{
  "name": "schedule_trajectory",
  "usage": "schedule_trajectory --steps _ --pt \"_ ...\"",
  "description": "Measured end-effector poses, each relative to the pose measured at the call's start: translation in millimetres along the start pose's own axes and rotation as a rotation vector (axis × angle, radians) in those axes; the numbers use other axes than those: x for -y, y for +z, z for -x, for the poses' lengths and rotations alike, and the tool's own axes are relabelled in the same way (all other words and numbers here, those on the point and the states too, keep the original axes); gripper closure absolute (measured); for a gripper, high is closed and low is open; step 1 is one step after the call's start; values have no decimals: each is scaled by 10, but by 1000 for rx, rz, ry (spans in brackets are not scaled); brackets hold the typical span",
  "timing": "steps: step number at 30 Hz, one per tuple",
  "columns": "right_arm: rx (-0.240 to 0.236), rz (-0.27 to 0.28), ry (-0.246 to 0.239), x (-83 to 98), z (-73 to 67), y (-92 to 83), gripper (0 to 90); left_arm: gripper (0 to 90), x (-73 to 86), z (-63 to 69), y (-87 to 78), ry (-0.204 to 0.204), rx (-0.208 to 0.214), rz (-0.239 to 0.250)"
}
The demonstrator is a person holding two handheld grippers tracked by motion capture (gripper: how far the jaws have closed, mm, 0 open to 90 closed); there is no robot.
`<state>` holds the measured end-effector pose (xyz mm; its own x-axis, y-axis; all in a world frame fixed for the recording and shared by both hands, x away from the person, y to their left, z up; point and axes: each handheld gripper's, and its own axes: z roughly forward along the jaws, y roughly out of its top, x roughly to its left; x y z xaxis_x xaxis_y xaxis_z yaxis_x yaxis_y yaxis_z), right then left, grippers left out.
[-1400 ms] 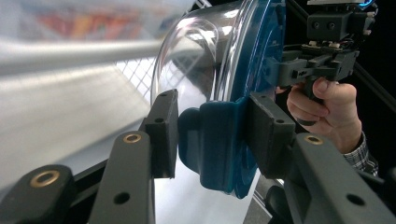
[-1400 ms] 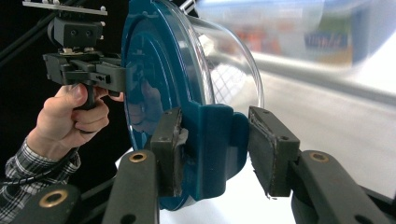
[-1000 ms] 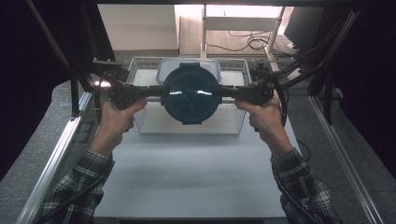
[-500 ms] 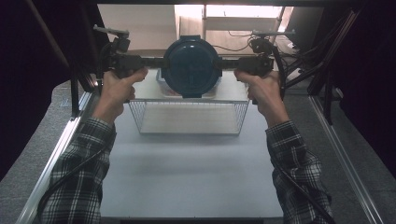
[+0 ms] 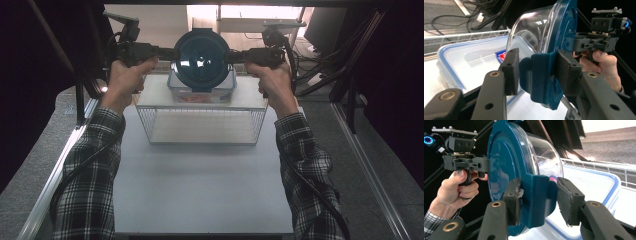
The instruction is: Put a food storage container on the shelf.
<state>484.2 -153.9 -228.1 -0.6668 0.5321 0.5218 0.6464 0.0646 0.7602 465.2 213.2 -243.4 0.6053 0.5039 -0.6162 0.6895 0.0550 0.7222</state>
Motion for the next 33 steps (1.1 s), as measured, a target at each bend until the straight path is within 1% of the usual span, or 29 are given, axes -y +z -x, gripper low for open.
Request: schedule_trajectory --steps 1,2,5,7,8,9,10,14,15,16,17,18,19,21,22,24,25,26,27,28,29,30,31,32,33 --pt "1 2 8 -11 9 19 558 566 -5 -24 6 -9 1 4" --pt "3 1 13 -20 21 34 557 566 -10 -73 20 -30 3 5" --pt "9 -7 20 -29 50 67 556 566 -15 -111 31 -38 2 2" --pt "3 -11 32 -31 74 90 554 566 -18 -140 36 -50 10 13" --pt "7 -12 31 -39 81 100 551 566 -17 -156 44 -57 8 26" --pt "7 -12 31 -39 81 100 551 565 -17 -156 44 -57 8 26" --pt "19 -15 32 -48 90 111 542 565 -15 -164 52 -66 7 37" --pt "28 -18 49 -45 116 135 528 563 -22 -224 90 -102 7 66" --pt "28 -21 59 -42 127 143 522 562 -25 -242 99 -111 8 69" --pt "38 -31 59 -39 145 158 510 560 -26 -258 111 -120 11 70" --pt "38 -31 59 -39 145 158 510 560 -30 -267 130 -124 9 66" --pt "66 -38 39 -40 141 165 541 553 -38 -266 154 -126 -6 61" --pt "105 -37 29 -48 136 181 531 538 -48 -313 188 -156 -6 49" --pt "102 -37 32 -53 151 182 533 538 -48 -336 195 -159 -4 49" --pt "90 -31 38 -53 177 184 540 537 -40 -388 207 -170 1 53" --pt "86 -25 39 -50 182 188 543 537 -35 -412 209 -173 -4 53" --pt "84 -20 41 -49 186 194 541 535 -32 -420 214 -163 -26 53" --pt "94 -6 41 -49 173 220 537 553 -35 -409 214 -134 -41 62" --pt "94 -6 41 -49 173 220 537 555 -35 -409 214 -134 -41 62" --pt "108 3 36 -53 158 235 536 557 -52 -363 211 -105 -71 60" --pt "112 6 34 -52 156 237 536 555 -52 -363 211 -105 -71 60" --pt "115 12 30 -49 153 239 535 534 -60 -329 208 -83 -100 58" --pt "115 12 30 -49 153 239 535 534 -65 -295 202 -64 -130 54" --pt "120 17 21 -46 149 237 536 518 -67 -263 193 -45 -154 51" --pt "135 24 5 -43 136 227 535 512 -64 -226 179 -27 -176 50"
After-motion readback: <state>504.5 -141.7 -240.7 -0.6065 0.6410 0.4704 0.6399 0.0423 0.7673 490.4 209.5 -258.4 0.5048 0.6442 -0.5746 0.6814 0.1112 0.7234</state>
